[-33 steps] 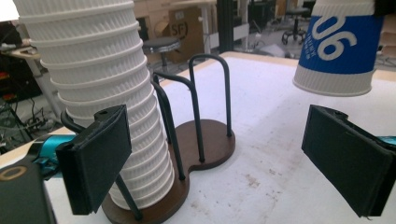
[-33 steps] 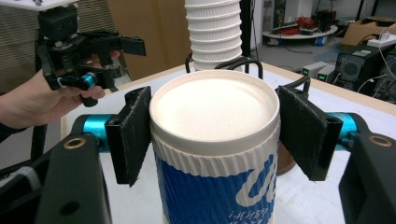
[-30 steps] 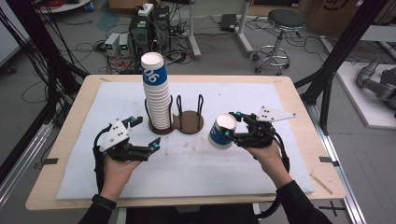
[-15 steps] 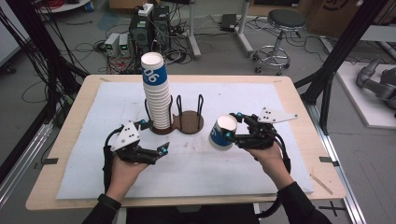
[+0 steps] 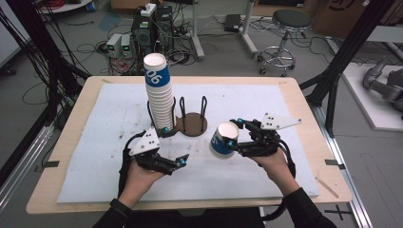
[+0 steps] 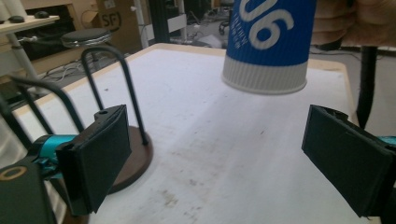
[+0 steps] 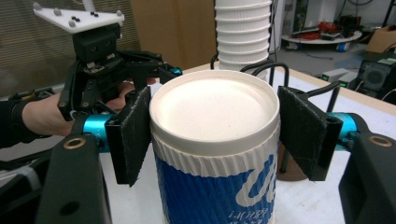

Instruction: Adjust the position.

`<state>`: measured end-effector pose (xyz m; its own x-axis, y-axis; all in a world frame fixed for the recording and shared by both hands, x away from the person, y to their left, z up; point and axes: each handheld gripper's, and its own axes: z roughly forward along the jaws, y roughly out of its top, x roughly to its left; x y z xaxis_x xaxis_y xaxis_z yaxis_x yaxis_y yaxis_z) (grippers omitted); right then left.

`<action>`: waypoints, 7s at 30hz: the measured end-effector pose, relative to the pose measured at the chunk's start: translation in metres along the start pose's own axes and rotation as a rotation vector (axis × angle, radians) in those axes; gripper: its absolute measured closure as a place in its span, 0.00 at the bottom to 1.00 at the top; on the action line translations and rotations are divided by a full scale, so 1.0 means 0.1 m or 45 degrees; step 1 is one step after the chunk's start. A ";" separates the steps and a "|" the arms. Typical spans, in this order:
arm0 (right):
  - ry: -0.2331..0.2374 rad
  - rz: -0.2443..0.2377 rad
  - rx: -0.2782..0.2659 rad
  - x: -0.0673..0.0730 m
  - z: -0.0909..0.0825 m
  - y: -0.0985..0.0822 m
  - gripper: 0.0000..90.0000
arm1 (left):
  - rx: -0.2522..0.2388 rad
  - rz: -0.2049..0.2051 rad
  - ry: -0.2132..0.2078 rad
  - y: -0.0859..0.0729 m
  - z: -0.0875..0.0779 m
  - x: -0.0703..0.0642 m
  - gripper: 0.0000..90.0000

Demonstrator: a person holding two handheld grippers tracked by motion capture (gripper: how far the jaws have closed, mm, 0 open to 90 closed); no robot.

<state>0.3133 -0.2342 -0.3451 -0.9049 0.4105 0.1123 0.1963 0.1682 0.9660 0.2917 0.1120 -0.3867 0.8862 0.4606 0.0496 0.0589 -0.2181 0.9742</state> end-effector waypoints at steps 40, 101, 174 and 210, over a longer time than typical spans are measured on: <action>0.259 -0.023 0.093 0.26 0.30 -0.06 0.34 | 0.077 -0.025 -0.364 -0.09 0.62 -0.28 0.19; 0.245 -0.124 0.267 0.13 0.11 0.07 0.26 | 0.213 0.159 -0.321 0.25 0.41 -0.16 0.23; 0.196 -0.354 0.436 0.17 0.09 0.12 0.24 | 0.328 0.292 -0.335 0.59 0.39 -0.15 0.25; 0.177 -0.497 0.553 0.28 0.27 0.02 0.33 | 0.227 0.256 -0.383 0.70 0.39 -0.18 0.26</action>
<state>0.2982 -0.1986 -0.3462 -0.9763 0.1286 -0.1742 -0.0508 0.6459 0.7617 0.2981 0.0554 -0.3281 0.9816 0.1265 0.1430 -0.0744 -0.4359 0.8969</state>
